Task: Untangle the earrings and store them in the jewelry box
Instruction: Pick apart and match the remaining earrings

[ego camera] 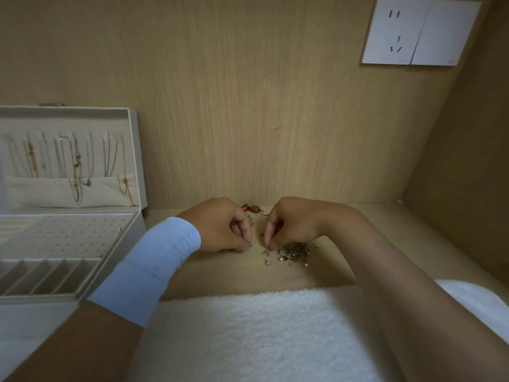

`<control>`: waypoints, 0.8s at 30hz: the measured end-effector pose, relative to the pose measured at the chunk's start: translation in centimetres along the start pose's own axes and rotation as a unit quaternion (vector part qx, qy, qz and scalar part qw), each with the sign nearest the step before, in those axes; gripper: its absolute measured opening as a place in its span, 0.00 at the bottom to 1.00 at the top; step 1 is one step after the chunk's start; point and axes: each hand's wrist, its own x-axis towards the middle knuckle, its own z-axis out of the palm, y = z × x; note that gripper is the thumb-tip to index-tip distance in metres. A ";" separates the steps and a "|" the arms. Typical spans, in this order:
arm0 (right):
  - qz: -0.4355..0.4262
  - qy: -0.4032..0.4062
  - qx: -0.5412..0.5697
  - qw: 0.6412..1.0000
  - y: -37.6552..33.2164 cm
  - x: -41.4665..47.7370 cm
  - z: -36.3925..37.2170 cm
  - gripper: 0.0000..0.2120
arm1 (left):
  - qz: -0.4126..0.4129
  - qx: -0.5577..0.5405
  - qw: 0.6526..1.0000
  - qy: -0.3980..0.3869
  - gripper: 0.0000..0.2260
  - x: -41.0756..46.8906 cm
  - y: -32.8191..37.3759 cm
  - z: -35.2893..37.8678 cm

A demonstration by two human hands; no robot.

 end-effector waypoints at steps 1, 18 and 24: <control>-0.001 -0.004 0.002 1.000 -0.1 0.0 0.0 0.06 | 0.000 -0.001 1.000 0.007 0.04 0.1 0.0 0.2; -0.010 0.012 0.019 1.000 -1.1 -0.8 -0.9 0.04 | 0.020 0.027 0.999 0.033 0.07 0.9 -0.5 1.9; -0.037 0.088 0.038 0.995 -1.2 0.2 0.1 0.02 | 0.011 -0.056 0.997 0.043 0.12 0.3 -0.2 0.0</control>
